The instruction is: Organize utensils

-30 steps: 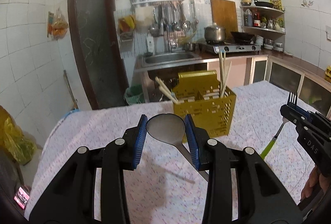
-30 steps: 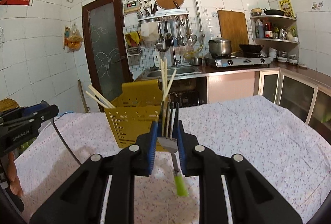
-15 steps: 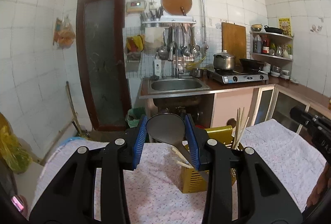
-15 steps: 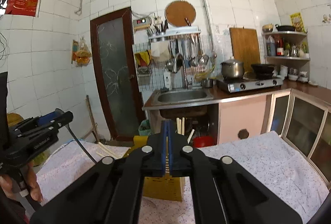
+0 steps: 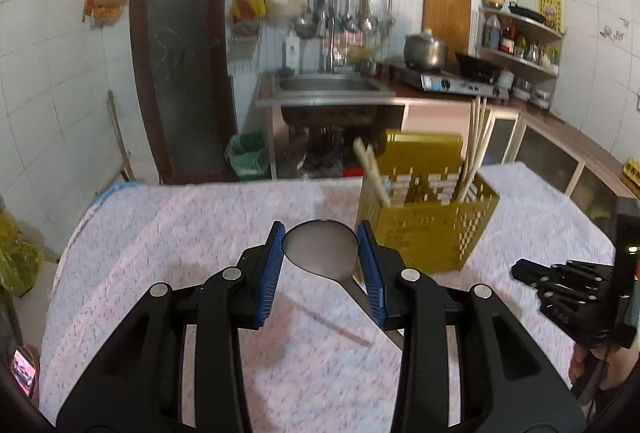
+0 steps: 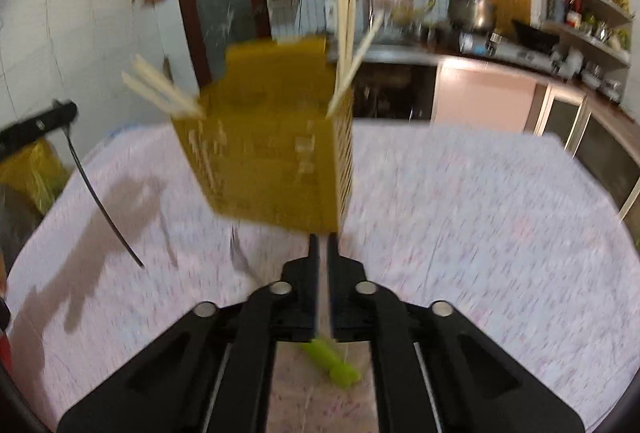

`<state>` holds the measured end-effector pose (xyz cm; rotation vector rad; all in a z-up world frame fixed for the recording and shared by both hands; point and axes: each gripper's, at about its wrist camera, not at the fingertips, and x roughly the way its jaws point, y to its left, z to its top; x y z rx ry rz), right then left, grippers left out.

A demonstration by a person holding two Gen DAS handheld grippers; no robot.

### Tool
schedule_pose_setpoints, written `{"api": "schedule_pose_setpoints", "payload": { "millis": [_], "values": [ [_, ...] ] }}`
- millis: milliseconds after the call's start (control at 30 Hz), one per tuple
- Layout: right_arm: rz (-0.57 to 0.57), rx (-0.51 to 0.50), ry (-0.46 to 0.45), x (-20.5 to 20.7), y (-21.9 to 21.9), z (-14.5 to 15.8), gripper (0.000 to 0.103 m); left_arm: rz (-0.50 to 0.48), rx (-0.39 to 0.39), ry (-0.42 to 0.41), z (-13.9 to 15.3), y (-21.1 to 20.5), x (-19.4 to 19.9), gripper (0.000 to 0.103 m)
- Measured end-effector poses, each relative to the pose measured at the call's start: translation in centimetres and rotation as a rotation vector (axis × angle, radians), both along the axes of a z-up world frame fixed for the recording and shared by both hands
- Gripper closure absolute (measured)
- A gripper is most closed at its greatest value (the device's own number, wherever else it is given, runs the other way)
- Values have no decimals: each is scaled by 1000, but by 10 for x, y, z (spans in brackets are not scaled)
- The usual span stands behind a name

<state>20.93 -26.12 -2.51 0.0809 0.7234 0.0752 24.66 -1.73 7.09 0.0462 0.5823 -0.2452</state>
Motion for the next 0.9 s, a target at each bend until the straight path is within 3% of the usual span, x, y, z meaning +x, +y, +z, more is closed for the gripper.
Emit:
{"api": "schedule_pose_setpoints", "payload": {
  "millis": [33,400,467,667,900],
  "values": [
    [-1,-1,0,-1,-1,-4,43,1,5,9,-4,2,-1,67],
    [67,-24,78,-30,-9,-40,45,12,-15,40,-27,7,-14,67],
    [86,-30,89,-32,-5,-46,51,11,-21,41,-27,6,-16,67],
    [105,-40,73,-33,0,-47,80,8,19,7,-25,-1,-27,67],
    [125,-84,8,-45,11,-35,84,36,29,-9,-24,0,-34,67]
  ]
}}
